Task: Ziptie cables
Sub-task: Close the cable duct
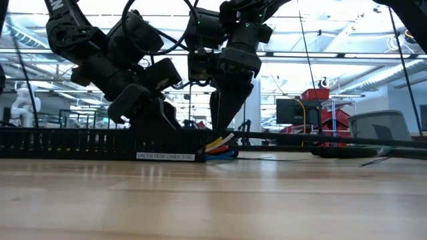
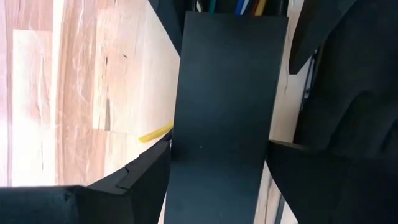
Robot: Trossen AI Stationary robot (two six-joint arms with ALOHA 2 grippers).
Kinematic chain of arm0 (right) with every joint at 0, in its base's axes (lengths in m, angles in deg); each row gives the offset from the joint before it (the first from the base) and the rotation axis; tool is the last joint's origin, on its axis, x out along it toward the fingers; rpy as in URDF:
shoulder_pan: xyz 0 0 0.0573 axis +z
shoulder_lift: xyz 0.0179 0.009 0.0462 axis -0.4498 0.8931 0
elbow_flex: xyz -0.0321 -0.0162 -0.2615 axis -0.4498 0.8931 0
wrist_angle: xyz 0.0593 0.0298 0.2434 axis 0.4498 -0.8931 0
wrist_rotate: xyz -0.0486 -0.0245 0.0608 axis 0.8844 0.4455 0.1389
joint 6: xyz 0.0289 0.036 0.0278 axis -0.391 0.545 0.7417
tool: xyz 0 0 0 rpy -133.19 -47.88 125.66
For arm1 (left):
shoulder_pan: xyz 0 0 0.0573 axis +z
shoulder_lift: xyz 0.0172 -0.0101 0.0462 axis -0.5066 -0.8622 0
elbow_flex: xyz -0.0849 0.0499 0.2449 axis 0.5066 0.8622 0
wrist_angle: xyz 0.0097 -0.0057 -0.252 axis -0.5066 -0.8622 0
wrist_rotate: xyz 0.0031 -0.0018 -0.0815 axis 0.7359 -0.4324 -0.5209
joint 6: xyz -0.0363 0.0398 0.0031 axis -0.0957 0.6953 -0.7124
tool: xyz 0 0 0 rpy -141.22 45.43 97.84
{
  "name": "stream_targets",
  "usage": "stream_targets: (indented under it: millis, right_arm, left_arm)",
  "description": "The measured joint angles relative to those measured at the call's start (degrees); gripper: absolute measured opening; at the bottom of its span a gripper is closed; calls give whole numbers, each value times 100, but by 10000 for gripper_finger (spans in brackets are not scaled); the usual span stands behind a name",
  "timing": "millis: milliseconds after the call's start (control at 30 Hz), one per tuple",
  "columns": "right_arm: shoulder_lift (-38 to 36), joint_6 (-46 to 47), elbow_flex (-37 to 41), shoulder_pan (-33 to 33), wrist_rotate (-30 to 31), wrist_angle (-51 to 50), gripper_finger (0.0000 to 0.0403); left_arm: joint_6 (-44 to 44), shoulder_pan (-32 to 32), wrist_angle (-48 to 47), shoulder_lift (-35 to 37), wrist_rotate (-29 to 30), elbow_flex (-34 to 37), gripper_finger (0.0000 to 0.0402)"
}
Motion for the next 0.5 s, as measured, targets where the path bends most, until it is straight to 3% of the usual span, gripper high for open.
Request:
stream_targets:
  millis: [233,500]
  right_arm:
    - [36,14,-2,0,1,-16,256]
    - [43,12,-2,-4,10,-22,256]
  left_arm:
    - [-2,0,-182,97,-2,0,295]
    - [97,0,-1010,689,-6,4,295]
